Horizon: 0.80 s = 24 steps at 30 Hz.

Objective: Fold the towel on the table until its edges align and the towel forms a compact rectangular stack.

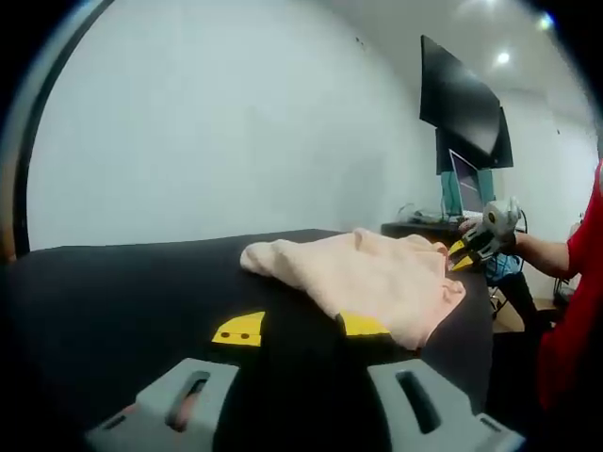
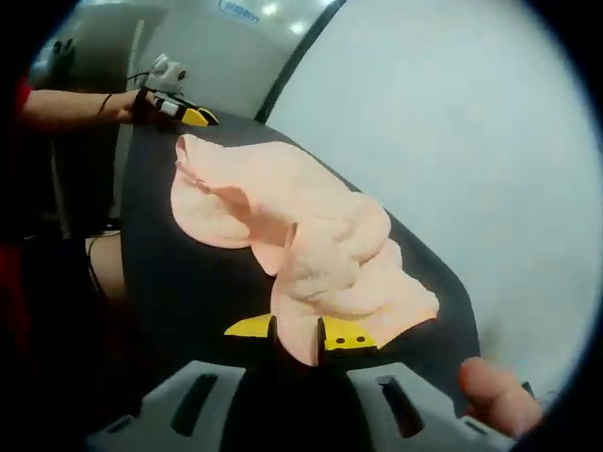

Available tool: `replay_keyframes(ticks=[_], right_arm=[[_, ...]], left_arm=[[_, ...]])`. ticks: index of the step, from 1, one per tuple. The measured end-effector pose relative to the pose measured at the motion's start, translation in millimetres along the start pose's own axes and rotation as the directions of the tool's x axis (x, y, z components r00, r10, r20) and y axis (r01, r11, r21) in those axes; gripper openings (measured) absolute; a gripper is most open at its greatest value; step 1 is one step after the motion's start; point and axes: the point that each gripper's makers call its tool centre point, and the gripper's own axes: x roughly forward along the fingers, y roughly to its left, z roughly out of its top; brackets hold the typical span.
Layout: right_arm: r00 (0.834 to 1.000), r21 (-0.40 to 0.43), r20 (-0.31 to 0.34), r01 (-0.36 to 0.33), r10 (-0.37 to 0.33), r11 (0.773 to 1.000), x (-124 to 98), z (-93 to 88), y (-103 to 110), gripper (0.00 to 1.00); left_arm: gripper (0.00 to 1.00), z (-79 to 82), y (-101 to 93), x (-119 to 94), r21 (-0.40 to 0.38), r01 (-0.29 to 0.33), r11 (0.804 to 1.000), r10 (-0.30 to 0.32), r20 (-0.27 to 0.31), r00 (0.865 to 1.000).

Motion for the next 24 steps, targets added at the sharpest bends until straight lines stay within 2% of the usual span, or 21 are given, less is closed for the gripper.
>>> replay_keyframes(ticks=[4, 7, 8, 9, 10, 13, 14, 17, 20, 22, 24], right_arm=[[1.0, -0.017, 0.002, -0.01, 0.01, 1.0, 2.6, 3.3, 2.9, 0.14], [1.0, 0.002, 0.01, -0.02, 0.02, 1.0, 3.5, 5.2, 3.9, 0.14], [1.0, 0.008, 0.007, -0.02, 0.02, 1.0, 5.6, 4.2, 3.5, 0.12], [1.0, 0.008, -0.012, -0.013, 0.013, 1.0, 7.8, 0.5, 2.1, 0.02], [1.0, -0.013, -0.028, -0.007, 0.006, 1.0, 9.8, -2.1, 1.0, 0.01], [1.0, -0.042, -0.004, -0.003, 0.003, 0.999, 4.8, 7.8, -1.8, 0.01], [0.999, -0.042, 0.024, 0.028, -0.027, 0.999, 0.4, 17.1, -7.0, 0.0], [0.991, 0.048, 0.094, 0.095, -0.099, 0.994, -18.8, 44.0, -32.5, 0.0], [0.969, 0.107, 0.158, 0.176, -0.191, 0.979, -40.1, 77.9, -68.8, 0.0], [0.942, 0.151, 0.213, 0.23, -0.259, 0.961, -58.5, 109.0, -96.7, 0.0], [0.931, 0.151, 0.229, 0.253, -0.283, 0.956, -67.5, 129.2, -117.8, 0.0]], left_arm=[[0.31, 0.2, 1.2, 0.7, 0.0, 0.002, 1.0, -0.002, 0.0, 1.0], [0.31, -0.1, 2.9, 0.8, 0.0, 0.001, 1.0, -0.001, -0.001, 1.0], [0.31, -0.5, 3.3, 0.8, 0.001, 0.0, 1.0, 0.0, -0.003, 1.0], [0.31, -1.0, 3.1, 0.9, 0.004, -0.001, 1.0, 0.001, -0.006, 1.0], [0.31, -1.3, 3.1, 1.2, 0.005, -0.001, 1.0, 0.001, -0.007, 1.0], [0.31, -1.5, 3.5, 1.3, 0.005, -0.002, 1.0, 0.003, -0.008, 1.0], [0.31, -1.5, 3.4, 1.3, 0.005, -0.003, 1.0, 0.003, -0.008, 1.0], [0.31, -1.2, 2.0, 1.5, 0.004, -0.001, 1.0, 0.001, -0.007, 1.0], [0.31, -1.2, 2.1, 1.7, 0.004, 0.0, 1.0, 0.0, -0.007, 1.0], [0.31, -1.9, 1.7, 2.2, 0.007, -0.001, 1.0, 0.001, -0.011, 1.0], [0.31, -4.1, 1.9, 3.1, 0.012, -0.007, 1.0, 0.007, -0.024, 1.0]])
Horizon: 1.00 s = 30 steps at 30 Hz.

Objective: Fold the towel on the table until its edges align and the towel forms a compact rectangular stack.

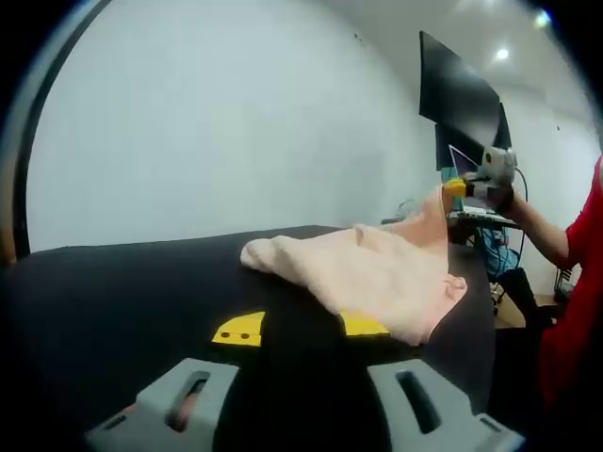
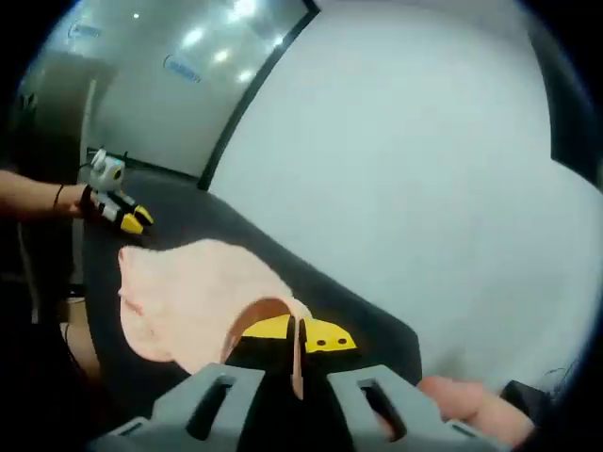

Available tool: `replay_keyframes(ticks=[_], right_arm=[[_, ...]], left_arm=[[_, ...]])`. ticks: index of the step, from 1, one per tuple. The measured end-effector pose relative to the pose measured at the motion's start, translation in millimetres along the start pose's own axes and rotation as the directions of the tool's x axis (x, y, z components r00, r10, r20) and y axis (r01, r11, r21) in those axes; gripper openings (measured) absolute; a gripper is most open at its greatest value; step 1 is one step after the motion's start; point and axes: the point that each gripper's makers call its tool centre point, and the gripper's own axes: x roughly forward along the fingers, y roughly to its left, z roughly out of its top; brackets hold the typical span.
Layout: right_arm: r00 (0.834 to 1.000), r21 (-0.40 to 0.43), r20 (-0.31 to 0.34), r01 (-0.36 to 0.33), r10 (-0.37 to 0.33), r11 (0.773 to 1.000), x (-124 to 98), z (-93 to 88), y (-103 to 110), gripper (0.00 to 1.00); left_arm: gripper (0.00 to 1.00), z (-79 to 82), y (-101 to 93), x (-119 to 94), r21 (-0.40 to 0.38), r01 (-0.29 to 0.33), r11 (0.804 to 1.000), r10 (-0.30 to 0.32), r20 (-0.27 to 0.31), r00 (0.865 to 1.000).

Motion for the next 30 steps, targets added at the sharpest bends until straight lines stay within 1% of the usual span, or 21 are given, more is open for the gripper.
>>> replay_keyframes(ticks=[1, 3, 7, 8, 10, 12, 13, 15, 17, 18, 19, 20, 21, 23, 24, 25, 26, 27, 28, 29, 30], right_arm=[[1.0, -0.017, 0.014, 0.024, -0.024, 1.0, 2.3, 10.2, -6.3, 0.0], [0.999, -0.03, 0.03, 0.039, -0.038, 0.999, 6.1, 30.4, -16.0, 0.0], [0.994, -0.039, 0.066, 0.087, -0.084, 0.995, 10.7, 67.6, -38.3, 0.0], [0.994, -0.063, 0.074, 0.088, -0.083, 0.994, 13.2, 75.3, -41.4, 0.0], [0.992, -0.108, 0.058, 0.119, -0.113, 0.987, 18.0, 85.5, -54.0, 0.0], [0.991, -0.111, 0.059, 0.124, -0.118, 0.986, 25.3, 97.5, -63.3, 0.0], [0.991, -0.105, 0.059, 0.126, -0.12, 0.986, 26.4, 101.8, -66.1, 0.0], [0.99, -0.088, 0.065, 0.134, -0.129, 0.987, 26.8, 113.3, -70.9, 0.0], [0.988, -0.105, 0.079, 0.142, -0.135, 0.984, 28.4, 126.1, -73.4, 0.0], [0.988, -0.12, 0.077, 0.144, -0.135, 0.982, 30.3, 131.6, -74.7, 0.0], [0.987, -0.122, 0.072, 0.15, -0.142, 0.981, 30.9, 136.1, -76.3, 0.0], [0.986, -0.127, 0.071, 0.156, -0.148, 0.979, 30.5, 140.2, -77.1, 0.0], [0.986, -0.137, 0.069, 0.161, -0.152, 0.977, 33.5, 149.4, -81.1, 0.0], [0.985, -0.16, 0.061, 0.17, -0.162, 0.972, 35.0, 157.1, -86.2, 0.0], [0.984, -0.169, 0.059, 0.178, -0.17, 0.969, 35.1, 160.8, -89.2, 0.0], [0.982, -0.174, 0.056, 0.186, -0.178, 0.967, 34.0, 162.0, -91.9, 0.0], [0.982, -0.177, 0.054, 0.19, -0.184, 0.966, 34.0, 164.7, -94.7, 0.0], [0.98, -0.173, 0.048, 0.198, -0.192, 0.965, 33.9, 167.5, -99.2, 0.0], [0.98, -0.17, 0.046, 0.197, -0.192, 0.966, 34.0, 169.1, -101.4, 0.0], [0.981, -0.17, 0.041, 0.192, -0.188, 0.967, 37.1, 170.7, -106.4, 0.0], [0.982, -0.169, 0.033, 0.191, -0.188, 0.967, 38.6, 170.4, -108.7, 0.0]], left_arm=[[0.31, -2.7, 1.5, 1.8, 0.005, -0.007, 1.0, 0.007, -0.015, 1.0], [0.31, -6.1, 1.5, 4.1, 0.023, -0.01, 1.0, 0.011, -0.037, 0.999], [0.31, -5.1, -1.0, 2.1, 0.021, -0.008, 1.0, 0.008, -0.033, 0.999], [0.31, -4.0, -0.8, 1.7, 0.009, -0.01, 1.0, 0.01, -0.029, 1.0], [0.31, -7.3, 2.2, 3.5, -0.032, -0.032, 0.999, 0.03, -0.051, 0.998], [0.31, -11.8, 5.7, 6.7, -0.012, -0.042, 0.999, 0.041, -0.076, 0.996], [0.31, -12.5, 8.8, 8.0, -0.003, -0.039, 0.999, 0.039, -0.082, 0.996], [0.32, -11.9, 6.9, 6.8, 0.001, -0.036, 0.999, 0.036, -0.082, 0.996], [0.32, -11.7, 3.1, 6.0, -0.035, -0.05, 0.998, 0.047, -0.085, 0.995], [0.31, -13.5, 6.5, 6.6, -0.068, -0.072, 0.995, 0.065, -0.102, 0.993], [0.31, -20.2, 10.9, 6.9, -0.076, -0.098, 0.992, 0.087, -0.143, 0.986], [0.31, -25.6, 12.6, 7.0, -0.06, -0.111, 0.992, 0.099, -0.177, 0.979], [0.31, -27.9, 10.9, 9.1, -0.025, -0.107, 0.994, 0.1, -0.188, 0.977], [0.32, -21.4, 2.9, 10.5, -0.029, -0.072, 0.997, 0.066, -0.167, 0.984], [0.32, -11.3, -10.9, 12.1, -0.053, -0.032, 0.998, 0.026, -0.122, 0.992], [0.32, -1.7, -30.7, 12.4, -0.079, 0.001, 0.997, -0.008, -0.078, 0.997], [0.31, 1.2, -39.6, 11.7, -0.116, 0.041, 0.992, -0.051, -0.081, 0.995], [0.31, 0.2, -49.7, 8.5, -0.159, 0.085, 0.984, -0.103, -0.109, 0.989], [0.31, -2.1, -54.3, 8.6, -0.193, 0.105, 0.976, -0.131, -0.13, 0.983], [0.31, -2.8, -60.4, 9.3, -0.19, 0.128, 0.973, -0.157, -0.148, 0.977], [0.31, -4.0, -72.5, 7.2, -0.193, 0.161, 0.968, -0.196, -0.181, 0.964]])
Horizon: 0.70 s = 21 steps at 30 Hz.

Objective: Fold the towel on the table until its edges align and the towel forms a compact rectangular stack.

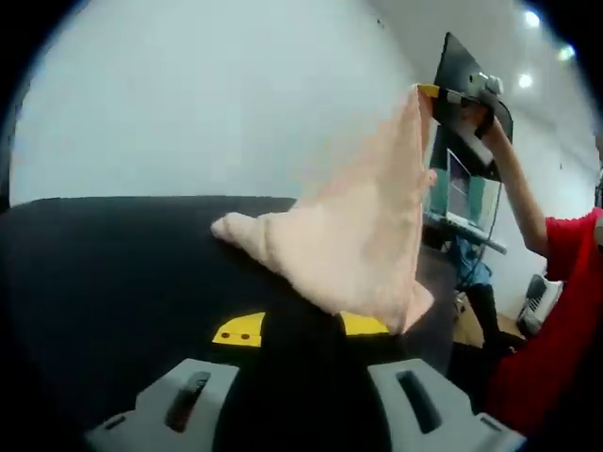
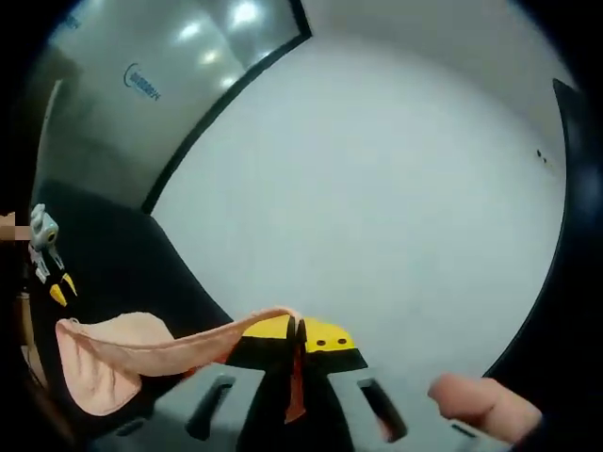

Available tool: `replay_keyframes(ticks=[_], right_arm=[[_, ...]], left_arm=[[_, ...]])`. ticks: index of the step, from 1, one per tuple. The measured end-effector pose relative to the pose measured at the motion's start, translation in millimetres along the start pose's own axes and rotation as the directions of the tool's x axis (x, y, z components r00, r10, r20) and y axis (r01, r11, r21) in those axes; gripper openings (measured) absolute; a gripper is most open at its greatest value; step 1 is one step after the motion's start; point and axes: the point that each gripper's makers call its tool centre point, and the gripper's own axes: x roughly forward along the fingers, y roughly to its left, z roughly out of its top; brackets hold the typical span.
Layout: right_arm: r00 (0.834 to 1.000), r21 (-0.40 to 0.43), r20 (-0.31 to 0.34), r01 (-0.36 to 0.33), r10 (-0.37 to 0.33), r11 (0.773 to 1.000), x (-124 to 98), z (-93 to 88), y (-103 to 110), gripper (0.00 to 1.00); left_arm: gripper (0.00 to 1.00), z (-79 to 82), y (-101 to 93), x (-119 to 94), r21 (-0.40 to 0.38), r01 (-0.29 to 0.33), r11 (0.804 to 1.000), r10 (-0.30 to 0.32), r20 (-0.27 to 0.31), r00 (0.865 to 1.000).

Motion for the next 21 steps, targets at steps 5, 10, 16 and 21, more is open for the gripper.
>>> replay_keyframes(ticks=[5, 10, 16, 21], right_arm=[[0.999, -0.041, -0.03, -0.012, 0.011, 0.999, -5.2, -9.5, 4.3, 0.0], [0.998, -0.012, -0.058, -0.024, 0.023, 1.0, -4.7, -20.3, -3.5, 0.0], [0.998, -0.026, -0.06, -0.02, 0.019, 0.999, -10.7, -24.7, -10.6, 0.0], [0.998, -0.018, -0.053, -0.03, 0.029, 0.999, -28.5, -26.6, -10.2, 0.0]], left_arm=[[0.35, -17.3, -52.0, 9.9, 0.034, 0.107, 0.994, -0.098, -0.199, 0.975], [0.58, -31.8, -87.3, 27.5, -0.077, 0.027, 0.997, -0.053, -0.36, 0.931], [0.22, -20.9, -41.8, 39.7, -0.054, -0.236, 0.97, 0.205, -0.334, 0.92], [0.07, 0.0, -27.4, 42.9, -0.073, -0.211, 0.975, 0.194, -0.192, 0.962]])
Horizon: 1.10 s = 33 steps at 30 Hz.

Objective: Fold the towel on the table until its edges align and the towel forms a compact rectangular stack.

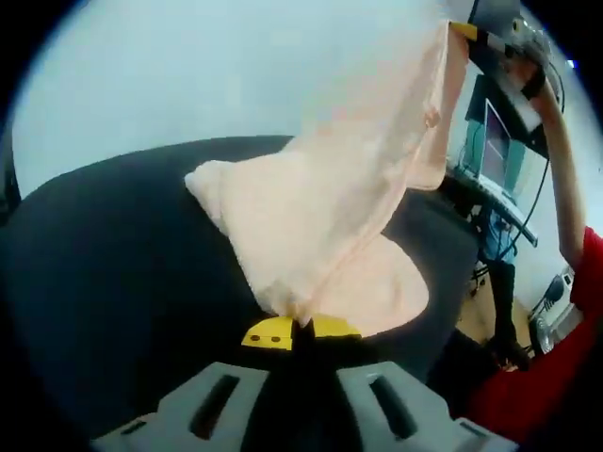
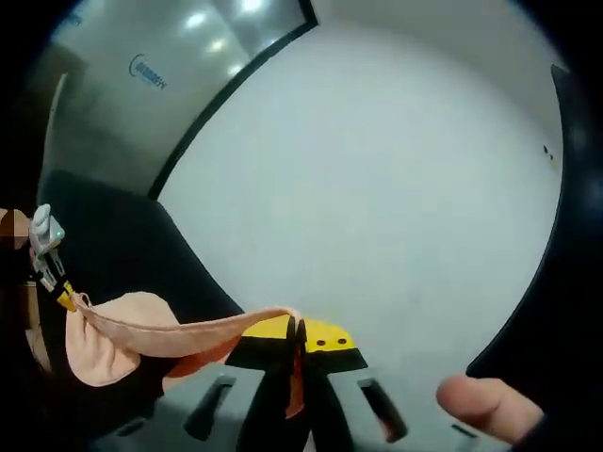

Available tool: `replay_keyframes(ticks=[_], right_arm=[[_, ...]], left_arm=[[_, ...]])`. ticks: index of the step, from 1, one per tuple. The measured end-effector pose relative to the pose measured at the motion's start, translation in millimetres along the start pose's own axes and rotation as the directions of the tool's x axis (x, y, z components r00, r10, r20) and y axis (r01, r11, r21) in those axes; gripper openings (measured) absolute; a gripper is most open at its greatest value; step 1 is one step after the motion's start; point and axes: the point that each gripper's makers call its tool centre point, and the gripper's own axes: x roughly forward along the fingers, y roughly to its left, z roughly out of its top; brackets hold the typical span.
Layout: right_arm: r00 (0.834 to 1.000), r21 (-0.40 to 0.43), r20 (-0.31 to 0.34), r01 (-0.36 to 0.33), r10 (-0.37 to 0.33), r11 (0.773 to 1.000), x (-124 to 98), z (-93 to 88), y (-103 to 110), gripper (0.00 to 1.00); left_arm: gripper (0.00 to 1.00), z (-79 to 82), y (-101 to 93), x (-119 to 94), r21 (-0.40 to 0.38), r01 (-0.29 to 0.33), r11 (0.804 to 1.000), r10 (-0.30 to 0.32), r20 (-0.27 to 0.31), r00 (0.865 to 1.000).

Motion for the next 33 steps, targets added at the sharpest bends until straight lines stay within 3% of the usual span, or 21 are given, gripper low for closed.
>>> replay_keyframes(ticks=[2, 7, 12, 14, 19, 20, 24, 25, 26, 30, 33], right_arm=[[1.0, -0.008, 0.002, -0.001, 0.001, 1.0, -5.4, -4.2, -3.1, 0.0], [1.0, 0.015, 0.03, 0.003, -0.003, 1.0, -28.5, -11.5, -10.1, 0.0], [0.998, 0.043, 0.066, 0.001, -0.004, 0.999, -48.3, -12.5, -17.5, 0.0], [0.996, 0.051, 0.085, -0.005, 0.001, 0.999, -56.3, -9.0, -18.8, 0.0], [0.991, 0.065, 0.132, -0.01, 0.001, 0.998, -79.7, 2.9, -17.1, 0.0], [0.99, 0.065, 0.143, -0.003, -0.006, 0.998, -85.8, 6.1, -17.4, 0.0], [0.98, 0.076, 0.195, 0.017, -0.032, 0.997, -108.9, 17.4, -19.3, 0.0], [0.979, 0.081, 0.201, 0.019, -0.035, 0.997, -111.4, 17.8, -20.5, 0.0], [0.978, 0.083, 0.205, 0.021, -0.038, 0.996, -113.9, 17.5, -20.8, 0.0], [0.977, 0.123, 0.211, 0.013, -0.039, 0.992, -113.6, 10.7, -26.7, 0.0], [0.983, 0.156, 0.182, -0.002, -0.027, 0.988, -102.1, -1.4, -25.9, 0.0]], left_arm=[[0.07, 17.6, 12.4, -7.1, 0.029, -0.008, 1.0, 0.007, 0.054, 0.999], [0.06, 59.9, 33.1, -52.1, 0.084, -0.071, 0.994, 0.057, 0.154, 0.986], [0.04, 90.2, 53.9, -112.2, 0.203, -0.212, 0.956, 0.173, 0.196, 0.965], [0.02, 97.5, 50.9, -136.6, 0.256, -0.248, 0.934, 0.196, 0.212, 0.958], [0.0, 132.3, 45.3, -183.4, 0.426, -0.374, 0.824, 0.299, 0.233, 0.925], [0.0, 140.1, 42.2, -193.1, 0.463, -0.396, 0.793, 0.319, 0.238, 0.917], [0.0, 172.5, 31.2, -230.2, 0.609, -0.471, 0.638, 0.394, 0.267, 0.879], [0.0, 180.6, 28.9, -236.6, 0.62, -0.478, 0.622, 0.4, 0.274, 0.875], [0.0, 186.3, 25.1, -241.8, 0.617, -0.48, 0.623, 0.397, 0.278, 0.874], [0.0, 204.2, 16.8, -256.9, 0.662, -0.486, 0.571, 0.405, 0.288, 0.868], [0.01, 214.3, 16.3, -257.7, 0.701, -0.46, 0.544, 0.398, 0.266, 0.878]])
